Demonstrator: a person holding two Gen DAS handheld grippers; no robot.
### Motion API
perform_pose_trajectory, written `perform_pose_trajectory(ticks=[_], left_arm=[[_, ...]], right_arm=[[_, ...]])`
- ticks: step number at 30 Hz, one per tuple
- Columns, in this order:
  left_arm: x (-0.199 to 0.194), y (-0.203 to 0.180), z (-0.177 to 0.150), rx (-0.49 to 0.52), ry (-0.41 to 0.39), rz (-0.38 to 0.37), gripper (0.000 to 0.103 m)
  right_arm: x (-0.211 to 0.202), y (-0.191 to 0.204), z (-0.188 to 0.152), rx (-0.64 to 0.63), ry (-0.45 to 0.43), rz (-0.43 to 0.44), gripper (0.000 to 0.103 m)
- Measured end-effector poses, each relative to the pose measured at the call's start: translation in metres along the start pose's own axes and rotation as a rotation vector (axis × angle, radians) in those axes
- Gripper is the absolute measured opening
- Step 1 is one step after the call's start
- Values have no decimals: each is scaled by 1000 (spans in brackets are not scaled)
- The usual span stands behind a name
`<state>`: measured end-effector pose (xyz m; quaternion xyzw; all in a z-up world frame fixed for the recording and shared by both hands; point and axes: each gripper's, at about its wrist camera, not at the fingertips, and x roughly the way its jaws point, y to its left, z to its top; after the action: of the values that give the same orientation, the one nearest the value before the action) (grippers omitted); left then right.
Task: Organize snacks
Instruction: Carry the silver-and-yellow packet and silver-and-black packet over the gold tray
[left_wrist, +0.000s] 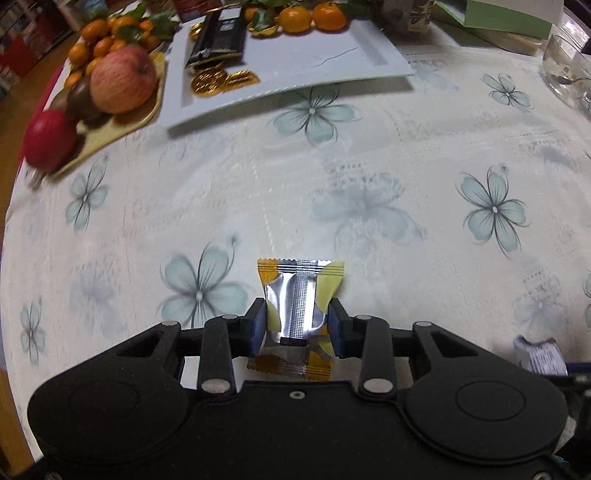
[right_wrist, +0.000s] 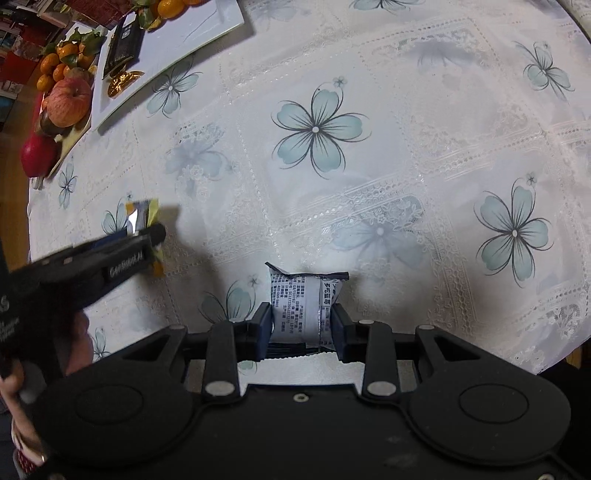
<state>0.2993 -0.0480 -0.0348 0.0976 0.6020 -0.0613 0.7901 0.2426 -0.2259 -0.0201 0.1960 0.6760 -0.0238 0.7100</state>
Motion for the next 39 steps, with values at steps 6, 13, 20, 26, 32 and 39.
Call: perform_pose_trajectory(ticks=[6, 13, 20, 26, 32, 39], left_arm=[[-42, -8, -56, -62, -52, 83, 44], [-84, -10, -111, -135, -84, 97, 44], [-112, -12, -160, -204, -107, 101, 44], [-132, -15, -207, -268, -114, 65, 44], [-145, -25, -248, -257, -139, 69, 44], [-145, -26, -286, -289, -131, 16, 44]], right_arm=[[-13, 10, -17, -87, -152, -28, 35], [-32, 19, -48, -199, -382, -86, 35], [-55, 6, -91, -226, -500, -35, 35], [-65, -11, -149, -251, -573, -29, 35], [-62, -30, -209, -267, -574, -8, 35], [-57, -47, -265, -244, -532, 55, 35]])
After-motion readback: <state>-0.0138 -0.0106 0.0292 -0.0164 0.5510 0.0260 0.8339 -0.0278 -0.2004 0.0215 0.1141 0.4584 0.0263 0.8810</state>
